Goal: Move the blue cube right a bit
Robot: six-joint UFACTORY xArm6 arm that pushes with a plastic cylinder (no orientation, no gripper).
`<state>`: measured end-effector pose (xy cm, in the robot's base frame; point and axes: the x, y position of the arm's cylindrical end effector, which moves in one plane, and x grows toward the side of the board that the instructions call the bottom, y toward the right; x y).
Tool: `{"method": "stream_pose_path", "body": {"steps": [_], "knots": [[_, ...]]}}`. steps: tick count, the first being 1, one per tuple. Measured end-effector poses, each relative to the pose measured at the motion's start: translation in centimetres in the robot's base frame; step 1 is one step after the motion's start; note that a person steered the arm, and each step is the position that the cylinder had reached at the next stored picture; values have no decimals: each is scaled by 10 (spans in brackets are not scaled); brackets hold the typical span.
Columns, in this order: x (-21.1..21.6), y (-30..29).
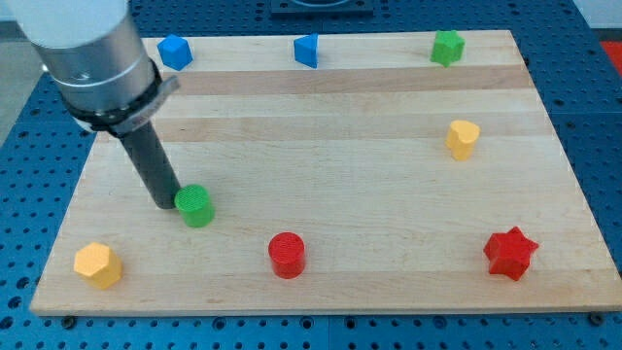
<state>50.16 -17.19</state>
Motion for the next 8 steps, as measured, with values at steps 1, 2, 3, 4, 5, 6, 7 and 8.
{"method": "stream_pose_path", "body": {"steps": [1, 2, 3, 4, 5, 6, 7, 8], "knots": [[3, 11], [-19, 11], [-102, 0], [-167, -37], [-204, -95], [-227, -97], [-279, -113], [-289, -114]]}}
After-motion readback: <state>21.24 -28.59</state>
